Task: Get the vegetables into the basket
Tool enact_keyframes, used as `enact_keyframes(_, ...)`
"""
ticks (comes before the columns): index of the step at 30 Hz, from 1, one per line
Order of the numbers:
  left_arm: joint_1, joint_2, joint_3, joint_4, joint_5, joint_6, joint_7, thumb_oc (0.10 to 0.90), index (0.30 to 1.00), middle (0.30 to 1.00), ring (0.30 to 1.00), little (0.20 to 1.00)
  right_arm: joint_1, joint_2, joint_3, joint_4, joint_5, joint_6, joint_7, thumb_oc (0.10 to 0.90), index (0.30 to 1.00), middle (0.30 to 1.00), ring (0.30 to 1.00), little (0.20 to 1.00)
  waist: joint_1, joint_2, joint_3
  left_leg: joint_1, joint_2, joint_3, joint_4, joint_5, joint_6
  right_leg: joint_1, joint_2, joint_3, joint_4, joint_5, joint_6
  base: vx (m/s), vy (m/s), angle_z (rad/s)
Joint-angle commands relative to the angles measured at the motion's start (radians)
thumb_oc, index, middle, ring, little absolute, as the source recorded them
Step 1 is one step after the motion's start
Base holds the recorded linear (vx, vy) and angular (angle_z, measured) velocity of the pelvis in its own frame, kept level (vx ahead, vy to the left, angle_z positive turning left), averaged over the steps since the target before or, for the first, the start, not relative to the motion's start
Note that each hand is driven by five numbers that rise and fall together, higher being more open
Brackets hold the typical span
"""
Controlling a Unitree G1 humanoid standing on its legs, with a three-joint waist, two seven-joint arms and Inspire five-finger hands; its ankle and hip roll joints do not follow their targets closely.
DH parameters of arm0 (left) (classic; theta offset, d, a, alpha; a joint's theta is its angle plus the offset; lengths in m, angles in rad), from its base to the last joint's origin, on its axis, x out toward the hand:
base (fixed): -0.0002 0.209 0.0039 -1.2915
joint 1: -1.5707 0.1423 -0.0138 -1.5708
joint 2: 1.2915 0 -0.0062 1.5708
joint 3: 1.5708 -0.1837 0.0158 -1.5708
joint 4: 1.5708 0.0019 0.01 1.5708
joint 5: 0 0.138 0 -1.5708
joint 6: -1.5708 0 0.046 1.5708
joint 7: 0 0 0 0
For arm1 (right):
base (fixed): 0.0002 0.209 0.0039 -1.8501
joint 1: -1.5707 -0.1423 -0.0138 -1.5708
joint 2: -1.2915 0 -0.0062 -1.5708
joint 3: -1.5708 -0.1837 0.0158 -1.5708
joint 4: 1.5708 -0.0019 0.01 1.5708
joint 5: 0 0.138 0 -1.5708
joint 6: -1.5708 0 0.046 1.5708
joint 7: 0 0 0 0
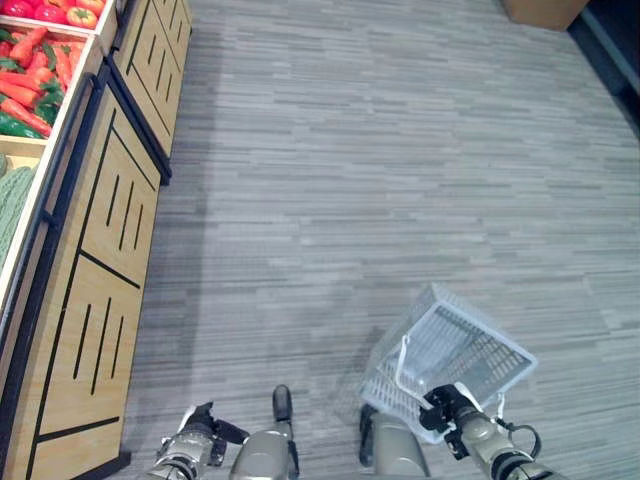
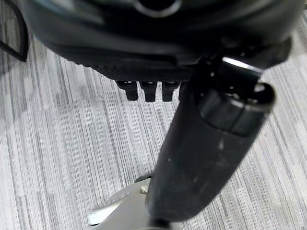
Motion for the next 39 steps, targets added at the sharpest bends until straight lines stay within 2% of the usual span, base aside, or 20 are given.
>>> enact_keyframes(1, 0.010, 0.010, 0.027, 0.007, 0.006, -0.004, 0.003, 0.900, 1.000, 1.000, 1.000, 1.000, 0.029, -0.048, 0.012, 0.001, 0.026, 0.016, -0.012, 0.400, 0.300, 0.300, 0.300, 0.300, -0.018, 0.014, 0.043, 0.083, 0.002, -0.096, 0.042, -0.113, -0.079, -0.016, 0.043, 0.058, -0.184, 0.209, 0.004, 0.25, -0.016, 0.58)
enact_keyframes(3, 0.008, 0.005, 0.023, 0.008, 0.007, -0.005, 0.000, 0.900, 1.000, 1.000, 1.000, 1.000, 0.033, -0.049, 0.015, -0.001, 0.024, 0.015, -0.012, 0.400, 0.300, 0.300, 0.300, 0.300, -0.028, 0.020, 0.043, 0.100, 0.002, -0.116, 0.040, -0.124, -0.080, -0.019, 0.060, 0.062, -0.209, 0.212, 0.005, 0.20, -0.010, 0.65)
enact_keyframes(4, 0.009, 0.000, 0.020, 0.012, 0.014, -0.004, -0.004, 0.900, 1.000, 1.000, 1.000, 1.000, 0.036, -0.050, 0.018, -0.003, 0.021, 0.016, -0.010, 0.400, 0.300, 0.300, 0.300, 0.300, -0.041, 0.022, 0.041, 0.116, -0.002, -0.140, 0.036, -0.132, -0.077, -0.037, 0.084, 0.078, -0.231, 0.218, 0.004, 0.28, -0.039, 0.95)
enact_keyframes(5, 0.010, -0.007, 0.009, 0.018, 0.032, -0.005, -0.013, 0.900, 1.000, 1.000, 1.000, 1.000, 0.042, -0.052, 0.023, -0.001, 0.014, 0.016, -0.004, 0.400, 0.300, 0.300, 0.300, 0.300, -0.059, 0.023, 0.037, 0.148, -0.010, -0.187, 0.027, -0.145, -0.075, -0.055, 0.117, 0.088, -0.242, 0.227, 0.003, 0.35, -0.071, 0.90)
enact_keyframes(7, 0.013, -0.014, 0.010, 0.016, 0.021, -0.008, -0.010, 0.900, 1.000, 1.000, 1.000, 1.000, 0.058, -0.058, 0.022, -0.006, 0.014, 0.012, -0.002, 0.400, 0.300, 0.300, 0.300, 0.300, -0.079, 0.024, 0.028, 0.181, -0.016, -0.239, 0.017, -0.153, -0.077, -0.067, 0.148, 0.117, -0.215, 0.229, -0.003, 0.27, -0.120, 0.98)
enact_keyframes(9, 0.015, -0.029, -0.001, 0.018, 0.025, -0.006, -0.011, 0.900, 1.000, 1.000, 1.000, 1.000, 0.075, -0.062, 0.015, -0.004, 0.022, 0.011, -0.003, 0.400, 0.300, 0.300, 0.300, 0.300, -0.092, 0.034, 0.017, 0.195, -0.018, -0.289, 0.014, -0.156, -0.084, -0.048, 0.155, 0.132, -0.186, 0.214, -0.025, 0.15, -0.106, 1.45)
enact_keyframes(12, 0.014, -0.036, -0.004, 0.021, 0.028, -0.003, -0.016, 0.900, 1.000, 1.000, 1.000, 1.000, 0.079, -0.065, 0.014, -0.008, 0.021, 0.010, -0.001, 0.400, 0.300, 0.300, 0.300, 0.300, -0.099, 0.043, 0.006, 0.205, -0.007, -0.299, 0.006, -0.152, -0.094, -0.035, 0.161, 0.126, -0.178, 0.207, -0.033, 0.14, -0.143, 1.02)
enact_keyframes(13, 0.013, -0.055, -0.017, 0.026, 0.032, 0.000, -0.014, 0.900, 1.000, 1.000, 1.000, 1.000, 0.082, -0.076, 0.011, 0.000, 0.019, 0.008, 0.000, 0.400, 0.300, 0.300, 0.300, 0.300, -0.107, 0.064, -0.012, 0.197, 0.013, -0.321, 0.034, -0.150, -0.118, -0.026, 0.153, 0.080, -0.155, 0.185, -0.059, 0.19, -0.237, 0.24)
enact_keyframes(17, 0.006, -0.067, -0.030, 0.020, 0.015, 0.002, -0.011, 0.900, 1.000, 1.000, 1.000, 1.000, 0.073, -0.084, 0.017, 0.009, 0.024, 0.013, -0.006, 0.400, 0.300, 0.300, 0.300, 0.300, -0.113, 0.077, -0.020, 0.167, 0.035, -0.317, 0.046, -0.142, -0.142, -0.010, 0.138, 0.027, -0.159, 0.163, -0.074, 0.10, -0.154, 0.94)
enact_keyframes(22, 0.002, -0.073, -0.038, 0.009, 0.004, 0.001, -0.006, 0.900, 1.000, 1.000, 1.000, 1.000, 0.075, -0.087, 0.012, 0.011, 0.030, 0.013, -0.007, 0.400, 0.300, 0.300, 0.300, 0.300, -0.113, 0.091, -0.030, 0.161, 0.062, -0.309, 0.035, -0.114, -0.158, 0.005, 0.133, 0.003, -0.160, 0.140, -0.088, 0.06, -0.074, 0.15)
enact_keyframes(26, 0.007, -0.072, -0.034, 0.010, 0.004, 0.001, -0.011, 0.900, 1.000, 1.000, 1.000, 1.000, 0.085, -0.082, 0.014, 0.026, 0.028, 0.015, 0.001, 0.400, 0.300, 0.300, 0.300, 0.300, -0.112, 0.100, -0.040, 0.158, 0.085, -0.296, 0.059, -0.092, -0.174, 0.032, 0.145, -0.017, -0.137, 0.094, -0.109, 0.10, -0.088, 0.37)
enact_keyframes(29, 0.001, -0.077, -0.038, 0.007, 0.011, 0.001, -0.017, 0.900, 1.000, 1.000, 1.000, 1.000, 0.090, -0.088, 0.014, 0.029, 0.020, 0.013, 0.005, 0.400, 0.300, 0.300, 0.300, 0.300, -0.108, 0.087, -0.021, 0.092, 0.060, -0.239, 0.192, -0.053, -0.192, 0.088, 0.120, -0.044, -0.155, 0.083, -0.121, 0.00, -0.033, 0.35)
enact_keyframes(31, -0.006, -0.079, -0.051, -0.002, 0.021, 0.002, -0.022, 0.900, 1.000, 1.000, 1.000, 1.000, 0.095, -0.096, 0.007, 0.029, 0.014, 0.012, 0.006, 0.400, 0.300, 0.300, 0.300, 0.300, -0.120, 0.071, -0.010, 0.030, 0.085, -0.080, 0.217, -0.054, -0.188, 0.122, 0.081, -0.080, -0.168, 0.076, -0.113, -0.02, -0.016, 0.67)
enact_keyframes(32, -0.006, -0.079, -0.051, -0.003, 0.021, 0.003, -0.023, 0.900, 1.000, 1.000, 1.000, 1.000, 0.095, -0.096, 0.006, 0.030, 0.013, 0.012, 0.006, 0.400, 0.300, 0.300, 0.300, 0.300, -0.118, 0.071, -0.009, 0.030, 0.085, -0.078, 0.221, -0.058, -0.187, 0.123, 0.082, -0.079, -0.168, 0.075, -0.112, 0.00, 0.049, 1.14)
enact_keyframes(33, -0.010, -0.081, -0.057, -0.008, 0.030, 0.004, -0.026, 0.900, 1.000, 1.000, 1.000, 1.000, 0.102, -0.101, -0.005, 0.033, 0.014, 0.016, 0.006, 0.400, 0.300, 0.300, 0.300, 0.300, -0.132, 0.072, -0.009, 0.019, 0.144, 0.057, 0.165, -0.054, -0.190, 0.149, 0.056, -0.103, -0.178, 0.066, -0.096, 0.00, 0.066, 1.08)
enact_keyframes(34, -0.011, -0.082, -0.056, -0.009, 0.037, 0.007, -0.029, 0.900, 1.000, 1.000, 1.000, 1.000, 0.110, -0.099, -0.019, 0.035, 0.019, 0.018, 0.005, 0.400, 0.300, 0.300, 0.300, 0.300, -0.139, 0.072, -0.012, -0.008, 0.176, 0.127, 0.140, -0.025, -0.196, 0.160, 0.041, -0.118, -0.190, 0.071, -0.088, 0.08, 0.183, 1.23)
enact_keyframes(35, -0.011, -0.082, -0.060, -0.004, 0.073, 0.013, -0.021, 0.900, 1.000, 1.000, 1.000, 1.000, 0.128, -0.099, -0.041, 0.041, 0.018, 0.022, 0.007, 0.400, 0.300, 0.300, 0.300, 0.300, -0.141, 0.084, -0.022, -0.045, 0.225, 0.197, 0.089, 0.043, -0.217, 0.173, 0.021, -0.147, -0.194, 0.072, -0.071, 0.15, 0.206, 1.09)
enact_keyframes(36, -0.006, -0.083, -0.053, -0.005, 0.066, 0.006, -0.025, 0.900, 1.000, 1.000, 1.000, 1.000, 0.122, -0.098, -0.044, 0.039, 0.017, 0.023, 0.005, 0.400, 0.300, 0.300, 0.300, 0.300, -0.141, 0.087, -0.025, -0.033, 0.210, 0.170, 0.104, 0.014, -0.213, 0.175, 0.019, -0.154, -0.180, 0.059, -0.066, 0.18, 0.241, 0.91)
enact_keyframes(37, -0.004, -0.081, -0.052, -0.003, 0.069, 0.008, -0.025, 0.900, 1.000, 1.000, 1.000, 1.000, 0.123, -0.092, -0.041, 0.039, 0.014, 0.026, 0.005, 0.400, 0.300, 0.300, 0.300, 0.300, -0.139, 0.085, -0.030, -0.038, 0.208, 0.168, 0.102, 0.018, -0.210, 0.173, 0.014, -0.154, -0.180, 0.064, -0.062, 0.15, 0.270, 0.22)
enact_keyframes(39, -0.001, -0.069, -0.044, -0.009, 0.057, -0.001, -0.025, 0.900, 1.000, 1.000, 1.000, 1.000, 0.109, -0.075, -0.040, 0.049, 0.016, 0.025, 0.002, 0.400, 0.300, 0.300, 0.300, 0.300, -0.126, 0.060, -0.030, -0.052, 0.178, 0.179, 0.134, -0.010, -0.192, 0.176, -0.016, -0.131, -0.186, 0.082, -0.046, 0.10, 0.277, -0.39)
